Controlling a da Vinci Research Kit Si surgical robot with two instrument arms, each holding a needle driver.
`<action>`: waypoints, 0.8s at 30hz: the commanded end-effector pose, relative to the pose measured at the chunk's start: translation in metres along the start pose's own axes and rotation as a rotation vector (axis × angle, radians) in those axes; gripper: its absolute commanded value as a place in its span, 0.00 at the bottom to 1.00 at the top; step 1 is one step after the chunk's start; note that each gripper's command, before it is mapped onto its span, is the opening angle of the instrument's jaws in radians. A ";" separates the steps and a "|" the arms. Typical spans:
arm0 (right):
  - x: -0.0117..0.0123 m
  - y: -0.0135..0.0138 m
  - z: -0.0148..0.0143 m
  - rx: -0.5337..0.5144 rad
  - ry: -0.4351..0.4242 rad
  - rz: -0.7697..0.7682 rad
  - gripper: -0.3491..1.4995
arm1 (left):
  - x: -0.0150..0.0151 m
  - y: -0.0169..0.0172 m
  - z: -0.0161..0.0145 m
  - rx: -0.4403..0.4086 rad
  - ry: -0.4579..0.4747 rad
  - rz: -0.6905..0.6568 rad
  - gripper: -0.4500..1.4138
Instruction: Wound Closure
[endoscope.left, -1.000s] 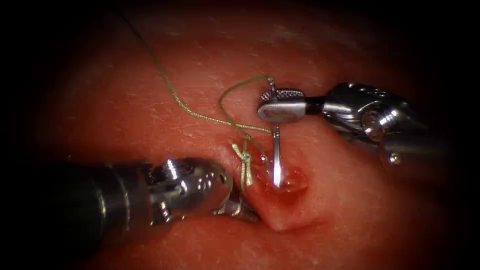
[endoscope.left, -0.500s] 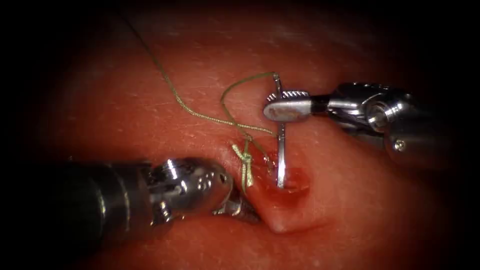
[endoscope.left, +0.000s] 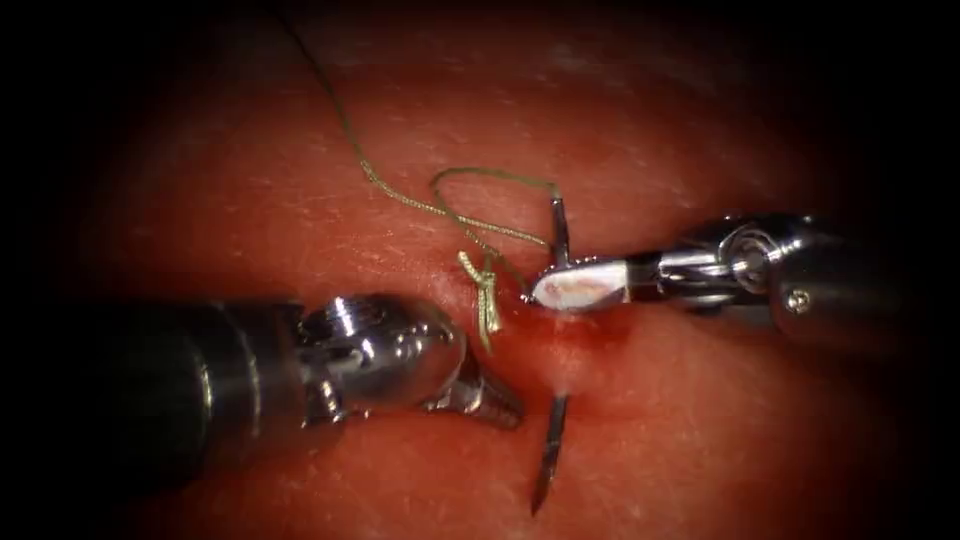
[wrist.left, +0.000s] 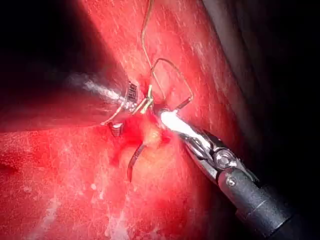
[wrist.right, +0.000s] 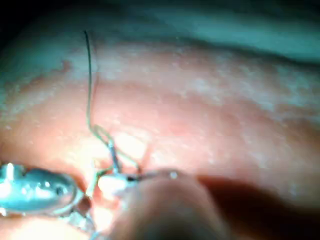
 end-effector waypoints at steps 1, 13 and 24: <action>0.0008 0.0008 0.0005 -0.004 0.023 0.041 0.00 | 0.0000 -0.0002 0.0008 -0.002 0.000 0.000 0.16; 0.0035 0.0029 -0.0001 -0.196 0.342 -0.671 0.86 | 0.0015 0.0013 -0.0004 0.019 0.056 0.183 0.35; 0.0047 0.0030 -0.0022 -0.239 0.335 -0.824 0.85 | 0.0026 0.0019 -0.0021 0.072 0.206 0.441 0.58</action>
